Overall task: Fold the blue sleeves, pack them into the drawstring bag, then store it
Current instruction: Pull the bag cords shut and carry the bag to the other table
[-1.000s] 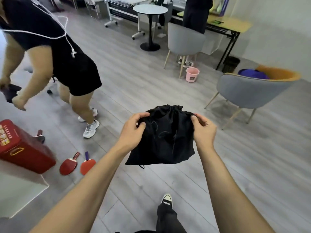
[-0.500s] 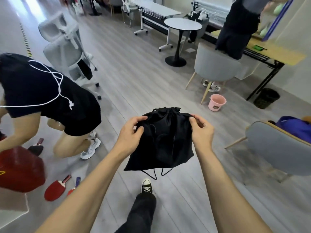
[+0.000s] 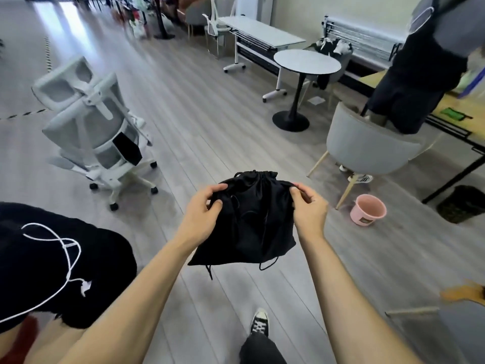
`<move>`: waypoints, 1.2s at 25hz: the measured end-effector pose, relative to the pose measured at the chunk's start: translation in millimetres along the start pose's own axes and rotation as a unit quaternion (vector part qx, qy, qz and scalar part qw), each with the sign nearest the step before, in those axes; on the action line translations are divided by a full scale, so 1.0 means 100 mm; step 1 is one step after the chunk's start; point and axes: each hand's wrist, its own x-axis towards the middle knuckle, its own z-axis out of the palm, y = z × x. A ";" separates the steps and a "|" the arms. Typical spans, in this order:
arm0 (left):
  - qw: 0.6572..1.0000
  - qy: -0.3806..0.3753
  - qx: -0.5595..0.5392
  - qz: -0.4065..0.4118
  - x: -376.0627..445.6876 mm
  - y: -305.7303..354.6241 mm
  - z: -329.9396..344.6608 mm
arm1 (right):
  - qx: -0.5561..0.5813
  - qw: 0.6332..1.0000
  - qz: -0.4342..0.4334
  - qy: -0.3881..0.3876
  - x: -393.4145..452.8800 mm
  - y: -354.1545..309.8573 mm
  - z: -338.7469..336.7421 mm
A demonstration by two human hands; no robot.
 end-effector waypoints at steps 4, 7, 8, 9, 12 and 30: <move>1.000 0.020 0.003 -0.009 1.46 -0.06 0.09 | 0.006 0.999 -0.003 -0.034 1.33 0.08 0.82; 0.998 0.047 0.010 -0.035 2.53 -0.02 0.17 | 0.019 0.998 0.001 -0.059 2.27 0.11 1.38; 0.998 0.054 0.014 -0.036 2.94 0.00 0.19 | 0.021 0.997 0.000 -0.070 2.62 0.07 1.61; 0.997 0.062 0.016 -0.039 3.29 0.02 0.19 | 0.018 0.997 0.003 -0.077 2.93 0.03 1.82; 0.995 0.084 0.013 -0.049 4.25 0.05 0.13 | 0.011 0.996 0.011 -0.090 3.77 -0.04 2.41; 0.996 0.085 0.000 -0.024 10.71 -0.18 -0.65 | 0.012 0.998 -0.009 -0.061 8.74 -0.33 6.54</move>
